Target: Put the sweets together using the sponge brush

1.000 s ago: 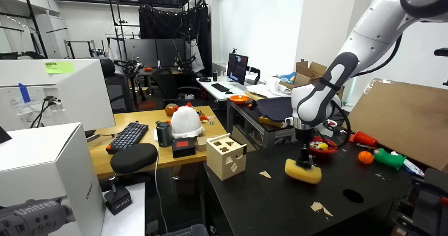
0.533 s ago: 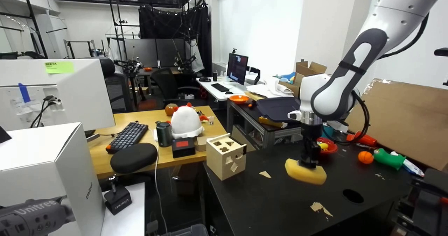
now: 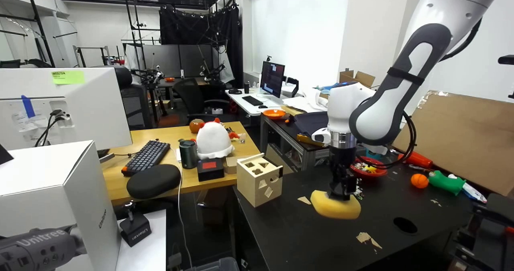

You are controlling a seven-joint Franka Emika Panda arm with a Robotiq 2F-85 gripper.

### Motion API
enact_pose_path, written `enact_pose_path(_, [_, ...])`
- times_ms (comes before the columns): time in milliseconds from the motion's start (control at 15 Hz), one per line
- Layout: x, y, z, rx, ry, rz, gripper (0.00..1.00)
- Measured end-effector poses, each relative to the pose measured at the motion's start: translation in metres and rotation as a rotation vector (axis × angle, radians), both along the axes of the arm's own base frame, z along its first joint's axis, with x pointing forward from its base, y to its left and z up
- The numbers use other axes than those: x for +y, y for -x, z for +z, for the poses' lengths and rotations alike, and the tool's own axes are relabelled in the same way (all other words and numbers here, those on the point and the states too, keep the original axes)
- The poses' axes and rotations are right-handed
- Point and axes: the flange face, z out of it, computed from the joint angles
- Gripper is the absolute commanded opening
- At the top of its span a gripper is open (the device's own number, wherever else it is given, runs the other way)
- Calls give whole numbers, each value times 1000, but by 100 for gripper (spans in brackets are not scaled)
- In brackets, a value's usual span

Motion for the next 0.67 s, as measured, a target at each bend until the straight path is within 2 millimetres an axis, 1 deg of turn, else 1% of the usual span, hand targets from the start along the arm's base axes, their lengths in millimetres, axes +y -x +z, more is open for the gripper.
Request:
enact_pose_path(133, [19,-5,0,4,8,8,52])
enact_pose_path(400, [48,-18,-3,27,22,21,52])
enact_pose_path(667, [82,-30,-14,58,34,28,52])
